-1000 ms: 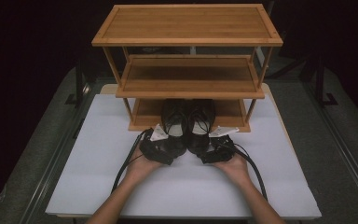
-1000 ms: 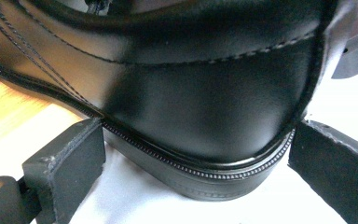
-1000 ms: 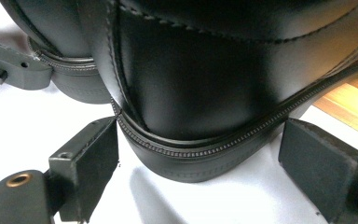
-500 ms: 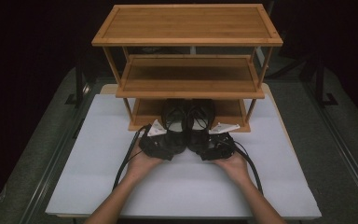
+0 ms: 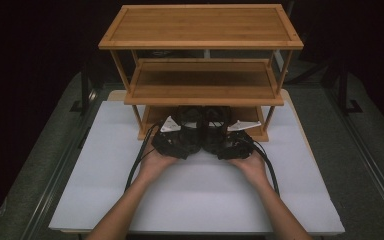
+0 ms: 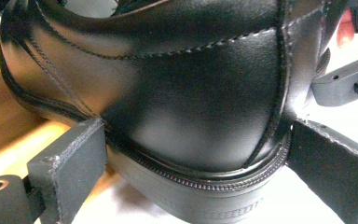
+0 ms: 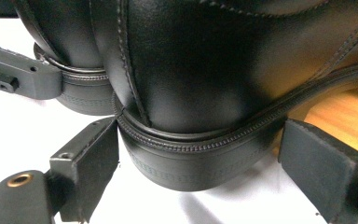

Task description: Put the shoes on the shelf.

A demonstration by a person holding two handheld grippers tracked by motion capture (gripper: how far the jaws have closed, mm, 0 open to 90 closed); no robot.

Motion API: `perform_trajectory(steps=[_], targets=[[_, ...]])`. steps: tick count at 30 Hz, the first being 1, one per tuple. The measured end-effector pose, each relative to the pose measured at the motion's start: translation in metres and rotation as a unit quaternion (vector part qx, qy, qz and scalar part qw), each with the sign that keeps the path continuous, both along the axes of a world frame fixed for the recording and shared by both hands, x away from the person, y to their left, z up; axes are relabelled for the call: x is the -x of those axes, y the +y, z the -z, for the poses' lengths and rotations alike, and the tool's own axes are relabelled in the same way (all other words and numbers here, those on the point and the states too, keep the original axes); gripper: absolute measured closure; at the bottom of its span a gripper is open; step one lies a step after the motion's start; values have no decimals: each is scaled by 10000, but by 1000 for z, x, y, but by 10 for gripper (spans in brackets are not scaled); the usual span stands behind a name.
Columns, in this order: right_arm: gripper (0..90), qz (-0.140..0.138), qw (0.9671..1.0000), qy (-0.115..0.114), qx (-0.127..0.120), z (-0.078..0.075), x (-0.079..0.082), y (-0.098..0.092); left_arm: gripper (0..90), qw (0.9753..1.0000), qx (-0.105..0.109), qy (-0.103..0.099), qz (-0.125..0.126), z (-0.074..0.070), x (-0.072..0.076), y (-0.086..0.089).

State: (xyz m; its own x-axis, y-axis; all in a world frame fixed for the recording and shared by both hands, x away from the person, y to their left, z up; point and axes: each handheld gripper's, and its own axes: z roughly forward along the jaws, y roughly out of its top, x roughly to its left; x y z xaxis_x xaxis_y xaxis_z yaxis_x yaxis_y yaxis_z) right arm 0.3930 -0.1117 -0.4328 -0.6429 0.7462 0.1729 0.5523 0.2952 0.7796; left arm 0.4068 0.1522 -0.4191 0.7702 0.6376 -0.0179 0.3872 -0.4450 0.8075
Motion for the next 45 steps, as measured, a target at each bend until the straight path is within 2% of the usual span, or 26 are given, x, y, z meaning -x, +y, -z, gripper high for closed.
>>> perform_trajectory(steps=[3, 12, 14, 19, 20, 21, 22, 23, 24, 25, 26, 27, 29, 30, 34, 35, 40, 41, 45], targets=[[124, 57, 10000, -7, -14, -1, -7, 0, 46, 10000, -17, 49, -35, 0, -10, -2], [115, 175, 9997, -60, 152, 1, -32, 1, 43, 9997, -148, 57, -160, 8, -33, -11], [116, 194, 9997, -50, 168, 4, -36, 1, 44, 9996, -77, 149, -246, 9, -38, -13], [116, 264, 9994, 35, 209, 11, -47, 4, 43, 9993, -75, 186, -315, 10, -52, -15], [116, 278, 9994, 49, 222, 11, -48, 4, 43, 9992, 17, 201, -339, 11, -53, -17], [116, 266, 9994, 46, 235, 12, -50, 4, 43, 9992, -139, 162, -324, 11, -55, -15], [116, 285, 9993, 36, 253, 12, -51, 5, 43, 9992, -120, 168, -340, 11, -57, -15], [116, 303, 9992, 59, 243, 12, -52, 5, 43, 9992, -97, 189, -345, 12, -58, -15], [116, 312, 9991, 47, 270, 12, -53, 5, 43, 9984, 34, 290, -491, 13, -57, -17], [116, 344, 9989, 66, 297, 12, -54, 5, 43, 9990, -60, 223, -372, 13, -60, -16], [116, 287, 9992, 38, 292, 11, -55, 4, 43, 9991, -78, 206, -363, 13, -62, -16], [116, 279, 9991, -35, 323, 11, -57, 4, 43, 9987, -8, 261, -444, 14, -62, -17], [116, 330, 9988, -3, 372, 11, -59, 4, 42, 9987, -28, 258, -443, 14, -64, -18], [115, 320, 9988, -5, 375, 11, -60, 4, 42, 9977, 67, 341, -589, 15, -63, -20], [115, 313, 9989, -11, 358, 13, -64, 2, 42, 9979, 26, 328, -550, 15, -66, -21], [115, 321, 9989, -6, 336, 14, -64, 2, 42, 9990, -100, 184, -398, 15, -69, -18], [112, 346, 9991, 25, 239, 16, -65, 0, 40, 9989, -63, 223, -396, 16, -70, -17], [111, 352, 9991, 41, 243, 16, -65, 0, 40, 9982, 47, 306, -522, 16, -69, -18], [132, 411, 9988, 79, 240, 12, -62, -2, 48, 9988, -17, 341, -351, 15, -68, -12]])
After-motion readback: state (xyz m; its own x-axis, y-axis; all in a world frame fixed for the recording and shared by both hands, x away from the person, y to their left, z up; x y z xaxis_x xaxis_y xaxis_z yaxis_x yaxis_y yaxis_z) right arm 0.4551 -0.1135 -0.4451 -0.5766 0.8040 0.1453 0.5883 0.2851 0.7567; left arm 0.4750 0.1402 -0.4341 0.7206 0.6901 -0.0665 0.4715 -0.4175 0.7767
